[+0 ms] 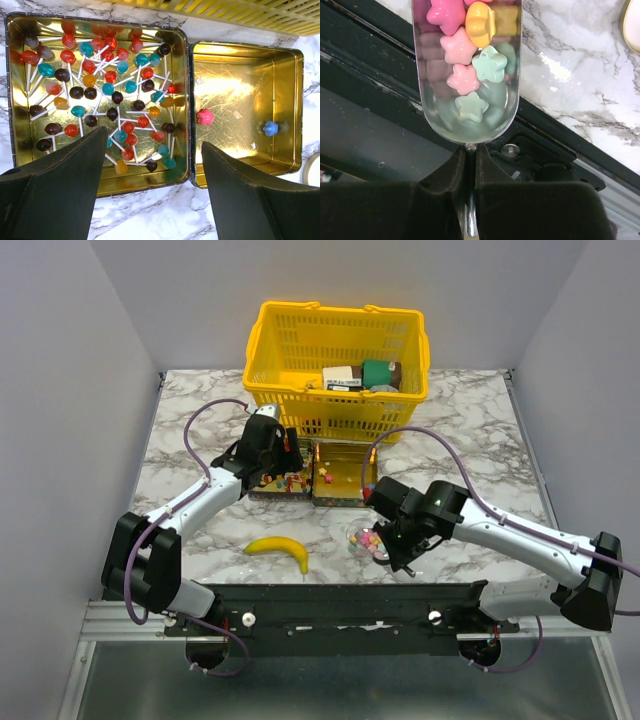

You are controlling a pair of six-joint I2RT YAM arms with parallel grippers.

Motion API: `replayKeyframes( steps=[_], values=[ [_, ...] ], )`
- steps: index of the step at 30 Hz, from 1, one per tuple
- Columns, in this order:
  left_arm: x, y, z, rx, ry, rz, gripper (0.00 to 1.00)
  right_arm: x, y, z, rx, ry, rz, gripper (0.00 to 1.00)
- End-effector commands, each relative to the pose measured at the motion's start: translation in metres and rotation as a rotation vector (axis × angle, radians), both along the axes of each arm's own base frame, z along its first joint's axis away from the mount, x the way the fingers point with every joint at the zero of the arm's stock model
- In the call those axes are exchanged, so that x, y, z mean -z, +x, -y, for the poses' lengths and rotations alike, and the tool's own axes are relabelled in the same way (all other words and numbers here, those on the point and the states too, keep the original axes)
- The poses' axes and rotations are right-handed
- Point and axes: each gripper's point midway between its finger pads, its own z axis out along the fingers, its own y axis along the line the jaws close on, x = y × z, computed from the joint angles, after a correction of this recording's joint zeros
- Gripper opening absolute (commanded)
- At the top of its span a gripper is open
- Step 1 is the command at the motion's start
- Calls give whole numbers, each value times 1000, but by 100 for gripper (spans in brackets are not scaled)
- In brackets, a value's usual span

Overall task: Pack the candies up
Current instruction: Place the fake candies in the packing bottle.

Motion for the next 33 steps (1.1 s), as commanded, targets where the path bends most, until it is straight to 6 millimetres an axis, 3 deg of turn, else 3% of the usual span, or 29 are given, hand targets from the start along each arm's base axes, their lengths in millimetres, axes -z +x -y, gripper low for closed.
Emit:
replayKeyframes(
  steps=[1, 10, 26, 33],
  values=[
    [-10, 4, -1, -5, 6, 43, 86, -4, -12, -10, 35, 43, -111, 1],
    [-18, 3, -7, -33, 2, 72, 86, -12, -5, -14, 136, 126, -238, 1],
    [-23, 1, -9, -38, 2, 81, 86, -23, -11, -20, 256, 256, -480, 1],
    [-20, 2, -6, -25, -3, 68, 86, -34, -25, -33, 304, 392, -663, 1]
  ],
)
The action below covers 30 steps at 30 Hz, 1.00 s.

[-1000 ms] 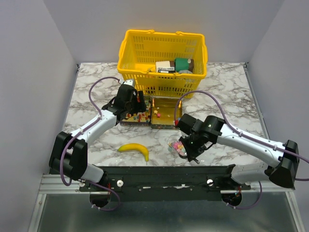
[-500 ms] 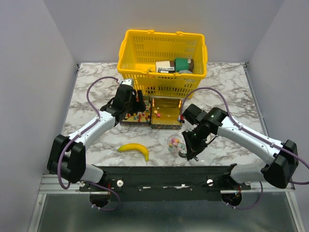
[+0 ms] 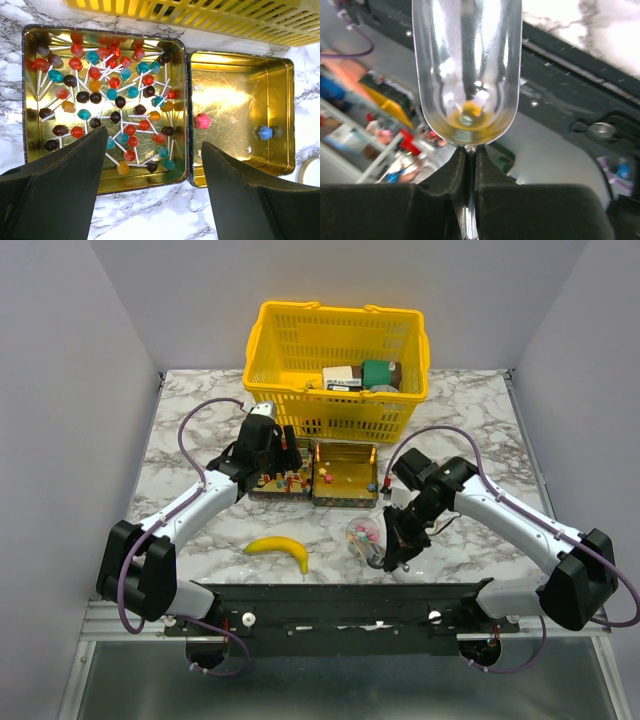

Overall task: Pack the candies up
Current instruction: Place the fake candies in the packing bottle.

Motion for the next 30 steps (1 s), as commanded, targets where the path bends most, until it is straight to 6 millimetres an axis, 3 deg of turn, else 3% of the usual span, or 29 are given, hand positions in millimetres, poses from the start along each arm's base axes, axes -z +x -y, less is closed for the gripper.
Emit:
replayKeyframes(
  steps=[1, 8, 17, 24, 25, 30],
  values=[
    [-6, 2, 0, -5, 1, 22, 86, -19, -19, -15, 33, 156, -154, 1],
    [-4, 3, 2, 0, -4, 13, 86, -30, -12, -16, 49, 157, -135, 1],
    [3, 2, 7, 7, -21, -32, 85, -56, 40, -15, 10, 75, 164, 1],
    [15, -1, 23, 62, -58, -109, 83, -22, 101, 7, -89, -201, 359, 1],
    [16, -1, 25, 67, -60, -114, 83, -11, 106, 6, -116, -229, 344, 1],
    [23, -4, 23, 60, -48, -152, 82, 3, 152, 6, -151, -343, 448, 1]
  ],
)
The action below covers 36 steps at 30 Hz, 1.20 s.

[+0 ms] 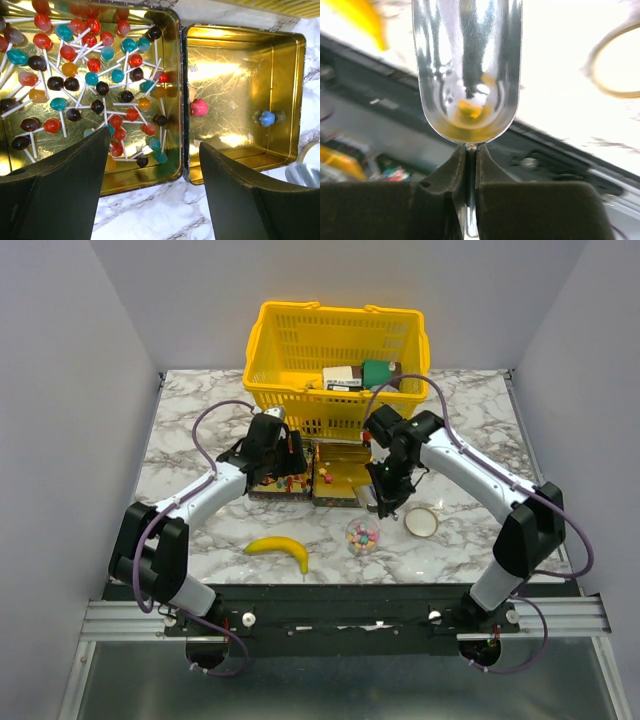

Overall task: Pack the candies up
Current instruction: Place the fake candies in the packing bottle, then adjust the spatula.

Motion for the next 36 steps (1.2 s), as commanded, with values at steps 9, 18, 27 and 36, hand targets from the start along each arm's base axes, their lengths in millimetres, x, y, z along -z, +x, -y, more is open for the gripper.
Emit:
replayKeyframes(
  steps=[9, 18, 27, 36],
  values=[
    [12, -5, 9, 5, -9, -115, 79, 10, 96, 4, -224, -306, 272, 1],
    [-28, -5, 31, 130, -137, 47, 90, 2, 84, -23, -292, -211, 323, 1],
    [-33, -19, 64, 275, -234, 64, 93, -23, 61, -58, -354, -29, 363, 1],
    [-10, -27, 73, 316, -155, 0, 90, -58, 56, -69, -328, 78, 422, 1]
  ],
)
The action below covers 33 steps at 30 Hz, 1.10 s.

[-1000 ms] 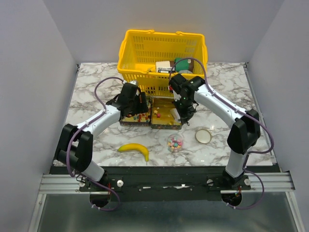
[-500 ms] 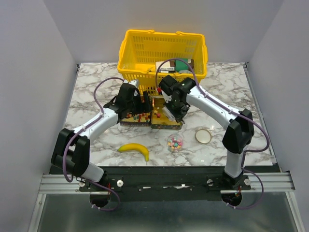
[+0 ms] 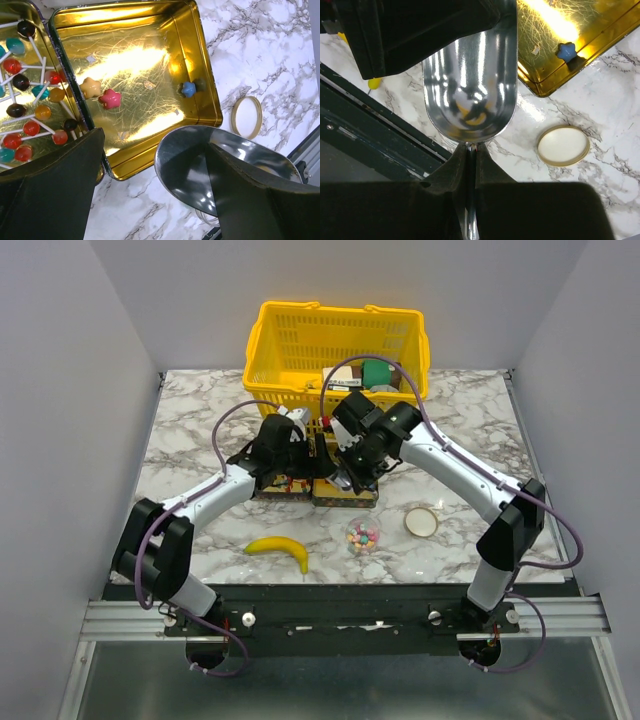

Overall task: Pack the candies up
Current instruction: Adjust the spatula.

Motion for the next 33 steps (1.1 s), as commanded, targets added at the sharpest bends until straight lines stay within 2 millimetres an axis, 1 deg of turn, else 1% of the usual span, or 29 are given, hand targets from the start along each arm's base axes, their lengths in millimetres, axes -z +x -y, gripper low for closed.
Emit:
replayKeyframes(
  steps=[1, 3, 5, 8, 11, 13, 14, 17, 18, 19, 21, 22, 23, 24, 25, 26, 27, 29, 30, 32, 33],
  values=[
    [12, -5, 7, 54, 65, -10, 90, -38, 3, -14, 3, 130, 76, 1],
    [19, -7, 6, 47, 98, -26, 89, -51, 7, -16, 19, 162, 111, 1],
    [24, -7, 9, 57, 123, -37, 89, -58, 9, -19, 18, 191, 134, 1],
    [29, -8, 10, 62, 147, -52, 87, -59, 12, -19, 39, 198, 126, 1],
    [32, -7, 8, 57, 163, -61, 86, -49, 12, -19, 53, 186, 93, 1],
    [30, -5, 6, 45, 170, -53, 86, -42, 11, -19, 61, 177, 73, 1],
    [28, -4, 5, 37, 173, -46, 86, -36, 9, -17, 64, 161, 58, 1],
    [21, 3, -4, -16, 203, -21, 89, -24, 10, -12, 78, 125, 43, 1],
    [18, 4, -7, -29, 213, -14, 92, -20, 11, -10, 83, 112, 41, 1],
    [12, 7, -13, -57, 215, 5, 93, -14, 15, -7, 93, 86, 44, 1],
    [7, 15, -26, -130, 224, 20, 95, -1, 15, 0, 90, 36, 31, 1],
    [2, 17, -37, -170, 219, 28, 95, 4, 18, 3, 94, 17, 34, 1],
    [0, 22, -49, -229, 239, 43, 95, 13, 21, 4, 94, -5, 26, 1],
    [0, 23, -58, -270, 252, 40, 96, 18, 23, 5, 87, -21, 23, 1],
    [-7, 25, -65, -315, 240, 50, 96, 21, 27, 6, 86, -30, 20, 1],
    [-4, 25, -76, -348, 251, 45, 96, 25, 30, 5, 81, -36, 19, 1],
    [-5, 27, -83, -377, 254, 52, 96, 34, 33, 3, 70, -52, 8, 1],
    [-6, 26, -90, -407, 251, 46, 96, 37, 41, 3, 73, -57, 5, 1],
    [-5, 25, -92, -414, 254, 36, 96, 46, 44, 3, 70, -76, -11, 1],
    [-2, 25, -93, -417, 256, 26, 96, 50, 48, 4, 66, -83, -20, 1],
    [0, 23, -94, -420, 262, 19, 95, 56, 51, 6, 64, -104, -24, 1]
  ],
)
